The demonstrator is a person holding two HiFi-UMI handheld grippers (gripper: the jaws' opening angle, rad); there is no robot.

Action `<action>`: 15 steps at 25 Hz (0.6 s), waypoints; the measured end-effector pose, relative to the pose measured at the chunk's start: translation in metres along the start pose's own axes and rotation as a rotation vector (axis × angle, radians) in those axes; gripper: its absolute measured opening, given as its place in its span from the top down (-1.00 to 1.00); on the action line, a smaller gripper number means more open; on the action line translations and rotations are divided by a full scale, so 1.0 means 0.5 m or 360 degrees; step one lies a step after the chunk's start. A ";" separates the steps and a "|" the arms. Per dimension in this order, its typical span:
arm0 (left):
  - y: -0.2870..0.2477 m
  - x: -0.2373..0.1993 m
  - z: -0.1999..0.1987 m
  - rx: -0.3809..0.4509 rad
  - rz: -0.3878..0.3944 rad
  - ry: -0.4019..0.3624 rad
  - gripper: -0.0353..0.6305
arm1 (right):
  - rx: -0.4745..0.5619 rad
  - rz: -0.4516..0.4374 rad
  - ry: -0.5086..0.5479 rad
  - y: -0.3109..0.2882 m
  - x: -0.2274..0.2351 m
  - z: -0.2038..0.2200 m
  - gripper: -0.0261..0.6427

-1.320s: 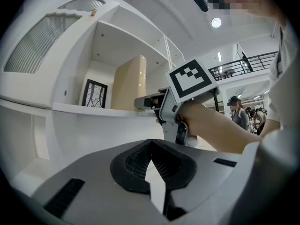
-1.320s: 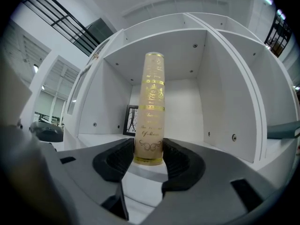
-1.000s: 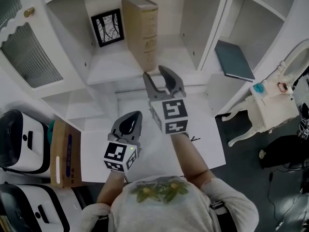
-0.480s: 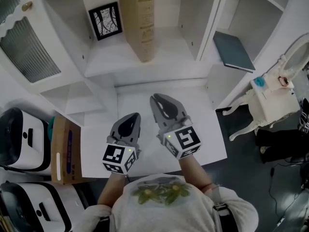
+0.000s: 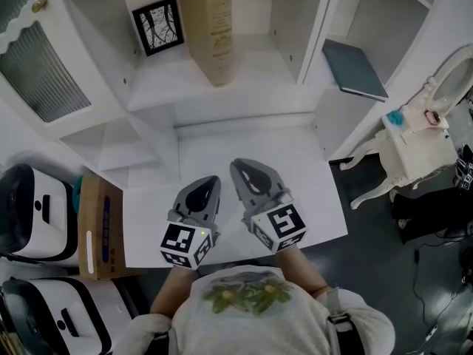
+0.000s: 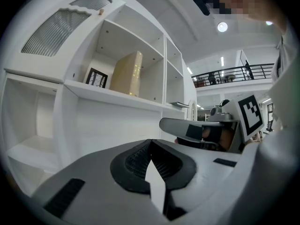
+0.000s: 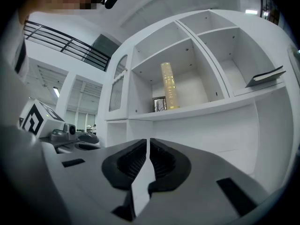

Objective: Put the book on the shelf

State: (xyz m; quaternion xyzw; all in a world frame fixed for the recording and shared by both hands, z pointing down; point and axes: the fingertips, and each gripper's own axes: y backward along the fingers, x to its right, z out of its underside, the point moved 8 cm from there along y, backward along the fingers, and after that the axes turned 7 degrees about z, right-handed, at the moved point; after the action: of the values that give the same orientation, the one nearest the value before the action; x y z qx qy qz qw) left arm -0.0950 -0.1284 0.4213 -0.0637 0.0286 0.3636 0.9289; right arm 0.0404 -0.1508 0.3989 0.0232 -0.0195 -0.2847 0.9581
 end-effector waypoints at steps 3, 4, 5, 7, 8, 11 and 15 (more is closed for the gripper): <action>0.006 0.002 0.004 -0.0003 -0.0003 0.0005 0.81 | -0.0004 0.0001 0.0004 0.004 -0.005 0.003 0.78; 0.007 0.002 0.005 -0.0005 -0.0004 0.0006 0.81 | -0.0006 0.0000 0.0006 0.005 -0.007 0.003 0.78; 0.009 0.003 0.006 -0.0007 -0.0004 0.0007 0.81 | -0.0008 0.0000 0.0007 0.006 -0.009 0.004 0.78; 0.012 0.004 0.008 -0.0010 -0.0003 0.0010 0.81 | -0.0012 0.0004 0.0009 0.008 -0.012 0.005 0.78; 0.013 0.005 0.008 -0.0011 -0.0002 0.0011 0.81 | -0.0013 0.0007 0.0011 0.009 -0.012 0.006 0.78; 0.018 0.006 0.010 -0.0016 -0.0004 0.0012 0.81 | -0.0015 0.0010 0.0013 0.011 -0.015 0.006 0.78; 0.022 0.007 0.010 -0.0012 -0.0008 0.0015 0.81 | -0.0021 0.0004 0.0015 0.012 -0.019 0.008 0.78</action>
State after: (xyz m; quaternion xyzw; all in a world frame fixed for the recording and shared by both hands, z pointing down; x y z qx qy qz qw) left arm -0.1000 -0.1173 0.4247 -0.0691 0.0314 0.3611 0.9294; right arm 0.0356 -0.1406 0.4031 0.0181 -0.0131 -0.2835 0.9587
